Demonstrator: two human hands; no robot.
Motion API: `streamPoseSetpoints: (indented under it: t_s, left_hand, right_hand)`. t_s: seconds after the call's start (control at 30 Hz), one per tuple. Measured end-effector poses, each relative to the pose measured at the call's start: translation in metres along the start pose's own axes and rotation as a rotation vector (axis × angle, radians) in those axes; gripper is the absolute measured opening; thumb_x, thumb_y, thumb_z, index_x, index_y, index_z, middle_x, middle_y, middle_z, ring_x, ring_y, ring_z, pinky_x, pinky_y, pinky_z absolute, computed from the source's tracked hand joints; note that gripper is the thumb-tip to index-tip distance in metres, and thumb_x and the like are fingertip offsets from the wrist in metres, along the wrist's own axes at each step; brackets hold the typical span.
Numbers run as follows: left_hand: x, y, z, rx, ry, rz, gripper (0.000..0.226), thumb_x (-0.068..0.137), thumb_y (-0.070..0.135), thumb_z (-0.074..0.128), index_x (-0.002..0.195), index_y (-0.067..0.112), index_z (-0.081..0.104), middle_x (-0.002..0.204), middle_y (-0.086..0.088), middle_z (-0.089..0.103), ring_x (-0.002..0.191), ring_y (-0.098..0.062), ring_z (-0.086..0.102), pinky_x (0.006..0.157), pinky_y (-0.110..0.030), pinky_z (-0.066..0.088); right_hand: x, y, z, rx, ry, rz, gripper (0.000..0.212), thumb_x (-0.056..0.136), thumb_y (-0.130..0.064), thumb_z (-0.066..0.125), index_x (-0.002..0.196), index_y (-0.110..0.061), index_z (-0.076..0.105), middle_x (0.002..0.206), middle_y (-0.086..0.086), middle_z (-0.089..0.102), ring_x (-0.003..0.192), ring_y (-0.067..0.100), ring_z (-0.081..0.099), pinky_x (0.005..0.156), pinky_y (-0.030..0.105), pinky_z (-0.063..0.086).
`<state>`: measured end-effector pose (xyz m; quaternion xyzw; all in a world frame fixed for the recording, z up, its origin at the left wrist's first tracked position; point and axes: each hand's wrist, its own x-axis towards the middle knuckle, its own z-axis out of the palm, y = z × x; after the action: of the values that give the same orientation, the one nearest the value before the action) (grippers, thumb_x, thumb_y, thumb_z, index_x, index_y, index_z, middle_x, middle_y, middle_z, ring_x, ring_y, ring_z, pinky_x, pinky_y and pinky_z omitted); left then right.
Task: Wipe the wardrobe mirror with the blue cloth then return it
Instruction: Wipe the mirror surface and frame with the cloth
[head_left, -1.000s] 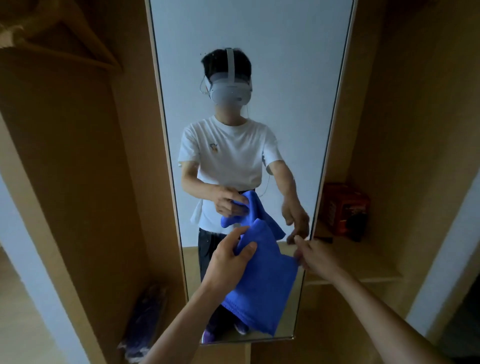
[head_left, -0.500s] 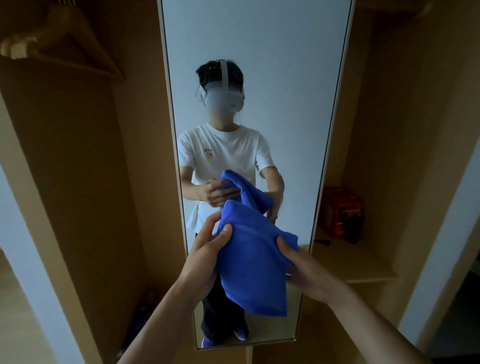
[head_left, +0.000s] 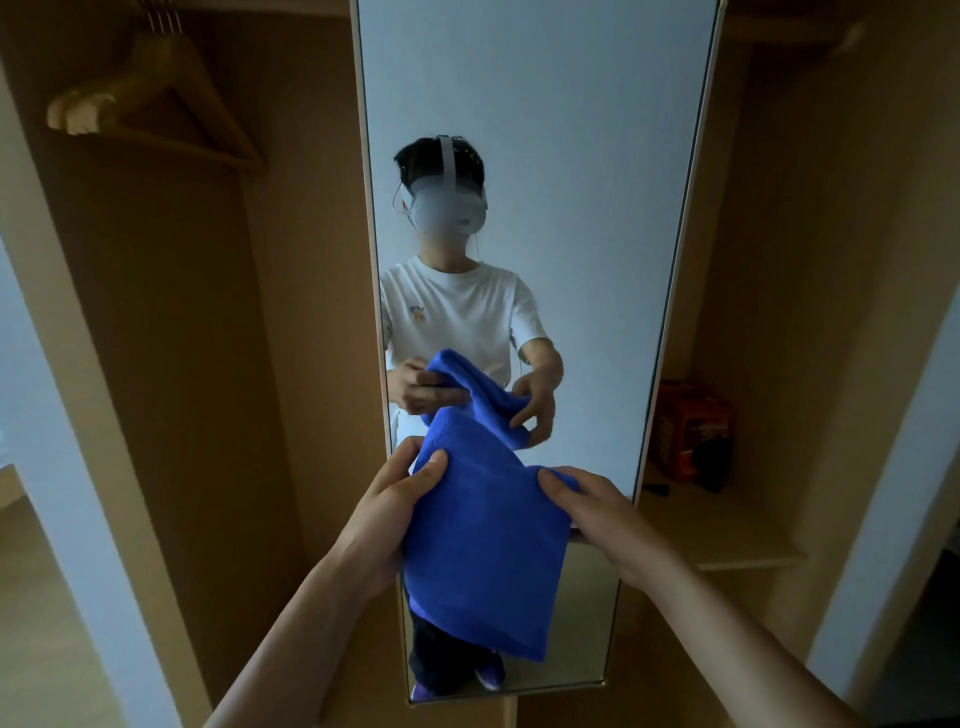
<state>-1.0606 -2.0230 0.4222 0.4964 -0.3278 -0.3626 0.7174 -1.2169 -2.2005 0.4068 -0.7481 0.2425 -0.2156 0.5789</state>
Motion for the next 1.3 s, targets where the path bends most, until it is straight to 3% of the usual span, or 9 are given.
streamPoseSetpoints:
  t_s: [0.13,0.3,0.47,0.77,0.87,0.93,1.03,1.13,1.3]
  left_hand:
    - [-0.002,0.007,-0.007,0.098,-0.039,-0.004,0.010,0.101,0.029,0.062,0.104,0.023,0.070,0.107,-0.008,0.075,0.099,-0.026,0.075,0.073,-0.027,0.059]
    - [-0.003,0.014,-0.017,0.217,-0.124,0.024,0.028,0.097,0.037,0.067,0.119,0.019,0.062,0.119,-0.010,0.073,0.111,-0.030,0.071,0.090,-0.040,0.060]
    - [-0.009,0.015,-0.028,0.288,-0.130,0.000,0.020,0.097,0.037,0.066,0.116,0.032,0.066,0.117,-0.001,0.075,0.109,-0.023,0.072,0.087,-0.034,0.061]
    - [-0.022,0.021,-0.058,0.299,-0.152,-0.135,0.034,0.089,0.045,0.074,0.114,0.023,0.071,0.120,-0.009,0.074,0.111,-0.030,0.071,0.095,-0.047,0.059]
    - [-0.027,0.024,-0.060,0.206,-0.149,-0.162,0.018,0.090,0.044,0.073,0.103,0.033,0.079,0.114,-0.002,0.077,0.106,-0.022,0.074,0.082,-0.033,0.062]
    - [-0.026,0.022,-0.064,0.150,-0.227,-0.166,0.032,0.098,0.042,0.067,0.122,0.021,0.072,0.126,-0.013,0.071,0.117,-0.032,0.069,0.092,-0.041,0.060]
    - [-0.025,0.021,-0.067,0.102,-0.303,-0.153,0.040,0.102,0.038,0.061,0.131,0.010,0.064,0.133,-0.023,0.065,0.123,-0.041,0.063,0.095,-0.044,0.057]
    - [-0.021,0.021,-0.066,0.070,-0.333,-0.141,0.039,0.103,0.036,0.059,0.132,0.010,0.063,0.135,-0.024,0.063,0.124,-0.042,0.062,0.095,-0.044,0.057]
    - [-0.013,0.017,-0.067,0.067,-0.331,-0.125,0.041,0.102,0.035,0.061,0.134,0.010,0.061,0.137,-0.024,0.061,0.126,-0.043,0.060,0.100,-0.048,0.054]
  right_hand:
    - [-0.004,-0.008,0.007,-0.234,0.040,-0.081,0.030,0.094,-0.055,0.057,0.112,-0.034,0.068,0.110,-0.020,0.067,0.101,-0.003,0.062,0.080,0.020,0.050]
    - [-0.010,-0.021,0.020,-0.186,-0.016,-0.168,0.033,0.089,-0.060,0.063,0.099,-0.029,0.070,0.095,-0.014,0.073,0.088,0.002,0.068,0.076,0.023,0.051]
    - [-0.007,-0.020,0.031,-0.184,-0.149,-0.188,0.035,0.087,-0.056,0.069,0.103,-0.024,0.068,0.100,-0.008,0.072,0.096,0.011,0.069,0.086,0.035,0.055]
    - [-0.002,-0.012,0.053,-0.119,-0.203,-0.207,0.016,0.096,-0.044,0.061,0.103,-0.030,0.063,0.099,-0.004,0.075,0.091,0.012,0.072,0.077,0.027,0.053]
    - [-0.001,-0.016,0.062,-0.180,-0.165,-0.234,0.045,0.089,-0.063,0.057,0.097,-0.020,0.064,0.088,-0.002,0.072,0.079,0.008,0.068,0.072,0.027,0.050]
    - [0.001,-0.020,0.063,-0.228,-0.158,-0.230,0.054,0.080,-0.075,0.056,0.094,-0.024,0.063,0.085,-0.011,0.069,0.075,0.003,0.065,0.070,0.024,0.048]
    - [0.001,-0.024,0.062,-0.238,-0.215,-0.206,0.048,0.074,-0.082,0.058,0.103,-0.044,0.062,0.101,-0.018,0.070,0.090,0.002,0.069,0.076,0.024,0.053]
    - [0.002,-0.032,0.059,-0.263,-0.280,-0.130,0.068,0.068,-0.082,0.063,0.104,-0.025,0.067,0.100,-0.006,0.074,0.092,0.013,0.071,0.089,0.039,0.057]
    - [-0.002,-0.044,0.048,-0.220,-0.371,-0.084,0.057,0.072,-0.058,0.078,0.116,-0.025,0.066,0.112,-0.004,0.073,0.105,0.017,0.070,0.099,0.044,0.053]
